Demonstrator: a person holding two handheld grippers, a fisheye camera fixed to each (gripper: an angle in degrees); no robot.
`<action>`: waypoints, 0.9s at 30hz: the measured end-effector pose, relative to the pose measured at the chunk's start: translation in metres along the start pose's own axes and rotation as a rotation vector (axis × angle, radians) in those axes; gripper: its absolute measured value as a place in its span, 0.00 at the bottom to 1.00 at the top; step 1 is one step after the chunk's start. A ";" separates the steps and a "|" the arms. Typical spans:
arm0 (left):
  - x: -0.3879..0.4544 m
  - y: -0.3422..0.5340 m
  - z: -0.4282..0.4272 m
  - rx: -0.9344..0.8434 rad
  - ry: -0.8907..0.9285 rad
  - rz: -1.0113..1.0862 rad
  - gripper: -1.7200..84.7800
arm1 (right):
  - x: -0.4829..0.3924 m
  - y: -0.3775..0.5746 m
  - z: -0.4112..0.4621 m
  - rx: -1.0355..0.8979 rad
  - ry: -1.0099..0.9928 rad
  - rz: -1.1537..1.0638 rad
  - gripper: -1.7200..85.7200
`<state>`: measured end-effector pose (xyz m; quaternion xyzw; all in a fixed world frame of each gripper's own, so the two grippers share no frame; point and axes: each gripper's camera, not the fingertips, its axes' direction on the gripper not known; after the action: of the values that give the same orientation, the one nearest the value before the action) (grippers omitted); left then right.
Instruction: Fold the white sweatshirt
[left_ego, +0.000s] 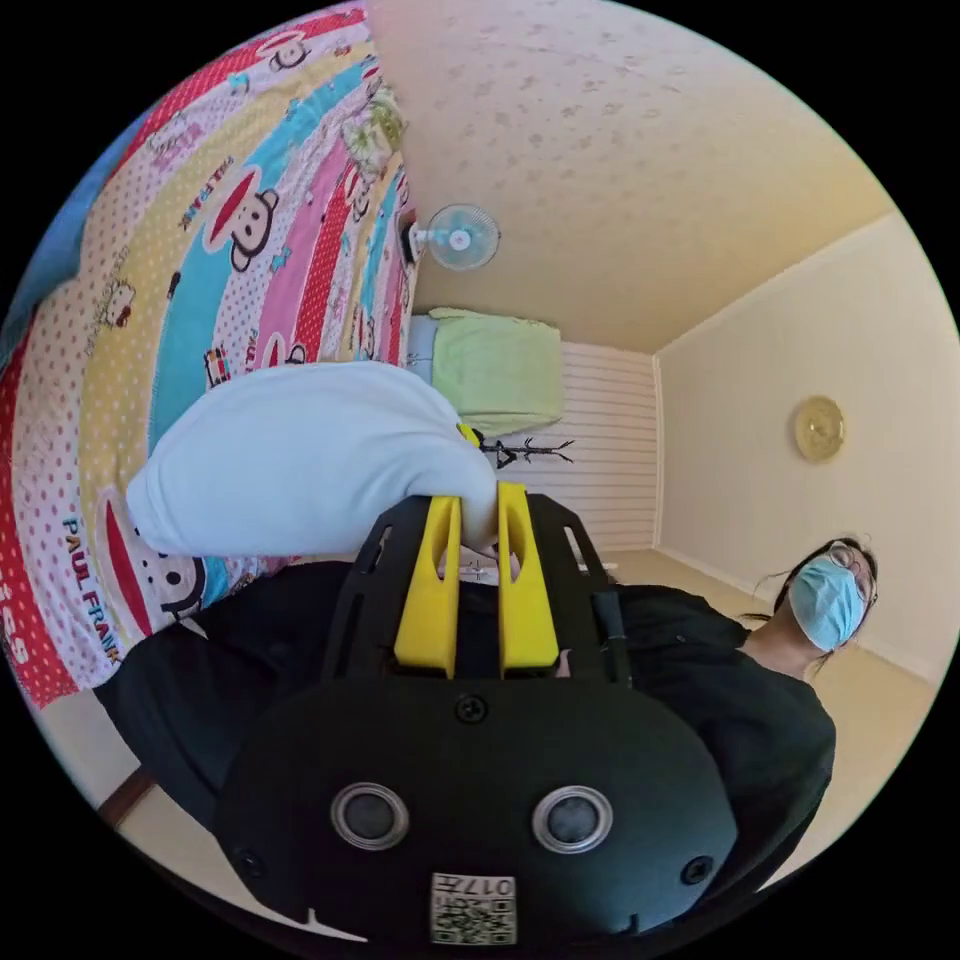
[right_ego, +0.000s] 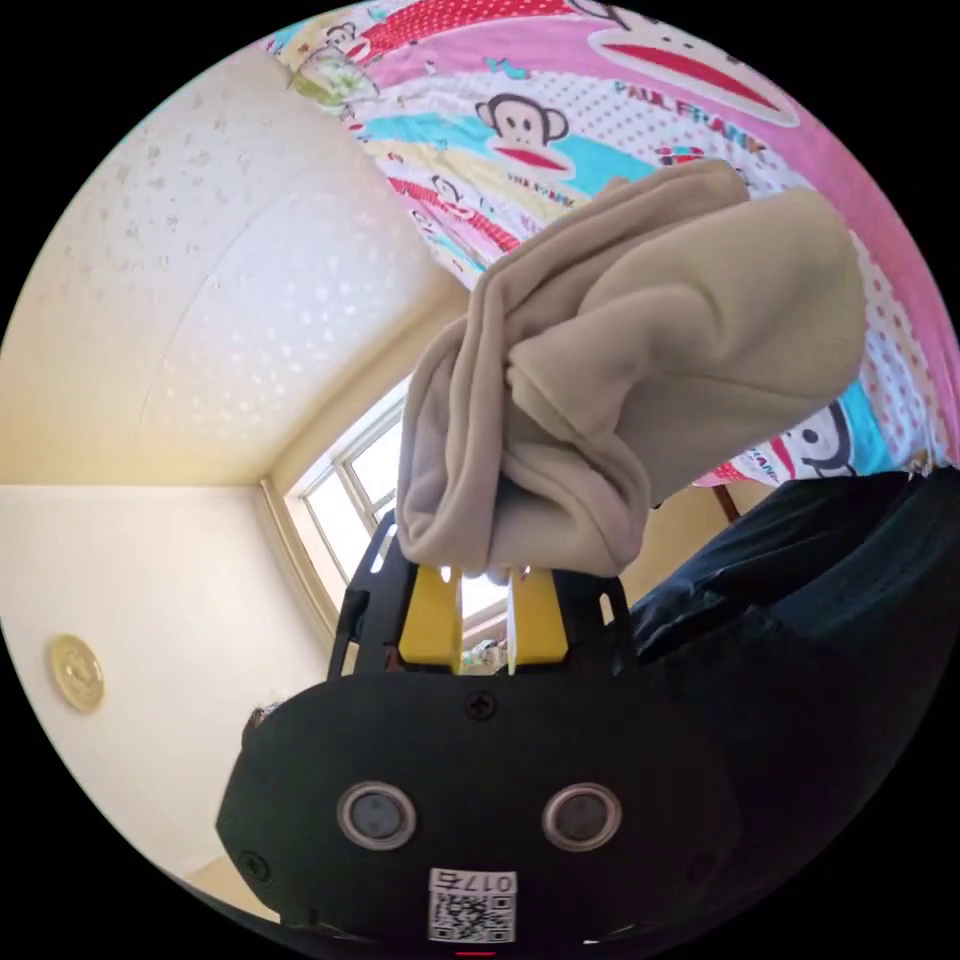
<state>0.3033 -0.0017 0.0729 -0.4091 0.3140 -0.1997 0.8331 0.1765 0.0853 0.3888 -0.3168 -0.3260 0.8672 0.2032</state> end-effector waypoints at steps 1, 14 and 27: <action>0.028 0.003 -0.027 0.053 0.003 0.072 0.09 | -0.010 -0.005 0.044 -0.071 0.002 -0.048 0.07; 0.065 -0.041 -0.166 0.307 -0.382 0.157 0.10 | 0.012 -0.055 0.393 -0.221 0.241 -0.433 0.09; -0.244 0.083 -0.084 0.300 -0.458 -0.555 0.08 | 0.219 -0.035 0.100 0.462 0.486 0.023 0.03</action>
<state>0.0754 0.1444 0.0548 -0.3862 -0.0354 -0.3645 0.8466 -0.0437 0.1891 0.3806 -0.4636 -0.0594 0.8194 0.3317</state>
